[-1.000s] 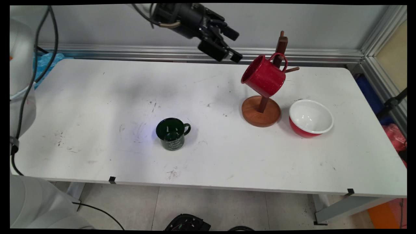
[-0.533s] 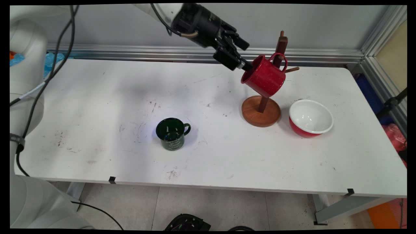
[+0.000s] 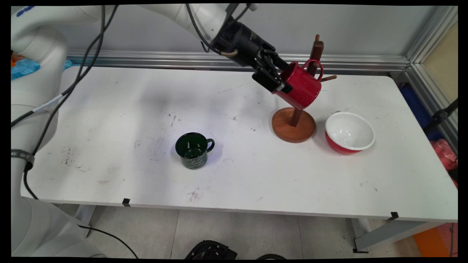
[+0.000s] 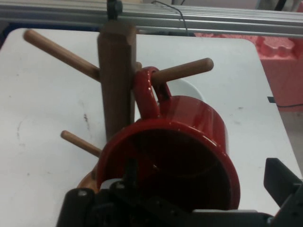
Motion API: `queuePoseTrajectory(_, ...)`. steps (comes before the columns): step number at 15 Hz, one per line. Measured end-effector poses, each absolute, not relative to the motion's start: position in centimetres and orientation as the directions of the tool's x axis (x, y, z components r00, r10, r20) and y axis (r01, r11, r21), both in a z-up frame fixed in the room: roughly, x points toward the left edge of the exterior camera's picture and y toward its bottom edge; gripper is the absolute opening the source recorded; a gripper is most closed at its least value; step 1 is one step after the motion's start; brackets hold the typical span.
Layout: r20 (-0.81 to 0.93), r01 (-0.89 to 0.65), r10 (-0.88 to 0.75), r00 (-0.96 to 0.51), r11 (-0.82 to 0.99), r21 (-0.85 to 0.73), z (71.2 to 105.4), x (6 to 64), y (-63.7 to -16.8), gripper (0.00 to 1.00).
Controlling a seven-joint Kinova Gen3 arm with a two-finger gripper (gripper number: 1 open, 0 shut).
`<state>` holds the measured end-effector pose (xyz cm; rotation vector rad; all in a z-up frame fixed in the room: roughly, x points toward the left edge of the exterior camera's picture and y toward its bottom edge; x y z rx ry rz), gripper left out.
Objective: Pick up the red mug from the rack, then place the picked object on the table
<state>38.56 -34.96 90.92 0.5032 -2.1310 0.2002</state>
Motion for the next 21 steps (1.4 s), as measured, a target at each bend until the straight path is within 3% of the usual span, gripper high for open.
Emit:
queuePoseTrajectory(9,0.815,-0.407,-0.296,-0.498,0.910,0.082,88.9,36.4,-35.8,1.00)
queuePoseTrajectory(10,0.816,-0.406,-0.297,-0.496,0.910,0.084,88.8,36.3,-35.9,0.00)
queuePoseTrajectory(21,0.811,-0.383,-0.298,-0.503,0.918,0.100,87.8,35.7,-35.9,0.00)
